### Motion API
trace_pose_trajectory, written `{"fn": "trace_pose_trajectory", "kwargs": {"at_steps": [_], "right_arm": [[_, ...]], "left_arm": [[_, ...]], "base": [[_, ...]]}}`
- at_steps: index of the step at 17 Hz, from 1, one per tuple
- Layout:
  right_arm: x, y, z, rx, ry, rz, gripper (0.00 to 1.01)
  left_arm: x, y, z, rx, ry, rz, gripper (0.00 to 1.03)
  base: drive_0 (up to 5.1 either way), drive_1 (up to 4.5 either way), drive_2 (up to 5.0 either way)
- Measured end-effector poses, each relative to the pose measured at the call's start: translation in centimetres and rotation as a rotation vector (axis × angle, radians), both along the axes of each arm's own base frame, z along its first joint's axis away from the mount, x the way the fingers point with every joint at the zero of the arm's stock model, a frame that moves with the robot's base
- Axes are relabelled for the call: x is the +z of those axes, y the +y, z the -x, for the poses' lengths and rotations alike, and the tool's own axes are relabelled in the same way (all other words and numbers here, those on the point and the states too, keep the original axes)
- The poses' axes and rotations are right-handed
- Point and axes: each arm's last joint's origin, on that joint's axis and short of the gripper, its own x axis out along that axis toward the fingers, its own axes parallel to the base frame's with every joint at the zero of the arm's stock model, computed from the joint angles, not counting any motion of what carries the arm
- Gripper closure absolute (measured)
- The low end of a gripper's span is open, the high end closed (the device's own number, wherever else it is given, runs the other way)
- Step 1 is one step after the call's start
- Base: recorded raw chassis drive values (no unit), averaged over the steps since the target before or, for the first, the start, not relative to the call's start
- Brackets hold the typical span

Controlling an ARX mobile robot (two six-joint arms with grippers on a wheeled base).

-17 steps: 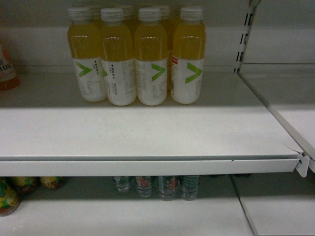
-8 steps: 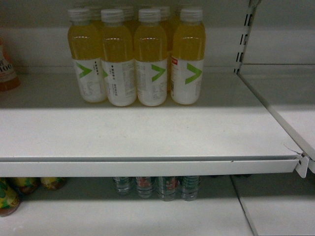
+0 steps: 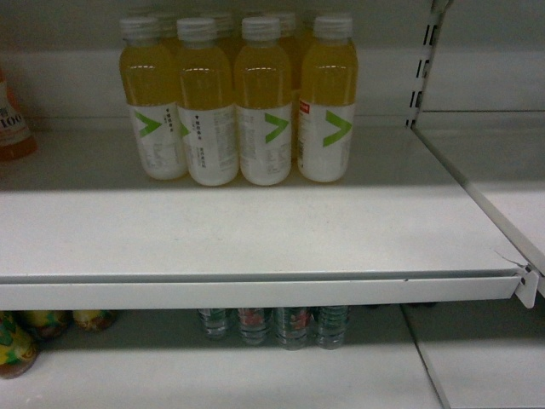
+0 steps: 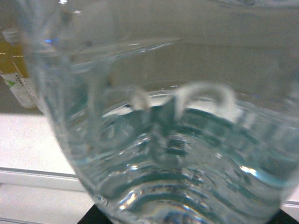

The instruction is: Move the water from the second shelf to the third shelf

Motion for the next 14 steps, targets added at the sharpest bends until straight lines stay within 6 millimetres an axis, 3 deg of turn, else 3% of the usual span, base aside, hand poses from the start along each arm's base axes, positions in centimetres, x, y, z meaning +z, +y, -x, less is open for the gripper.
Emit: {"fn": "trace_pose_trajectory", "kwargs": {"at_steps": [3, 14], "right_arm": [[0.04, 0.02, -0.01, 0.001, -0.005, 0.0, 0.61], [0.01, 0.02, 0.0, 0.004, -0.002, 0.0, 0.62]], "left_arm": [[-0.03, 0.0, 0.0, 0.0, 0.003, 0.0, 0.05], [-0.01, 0.0, 0.0, 0.001, 0.001, 0.0, 0.05]], "base": [[0.0, 0.0, 0.0], [-4.7, 3.49, 1.7]]}}
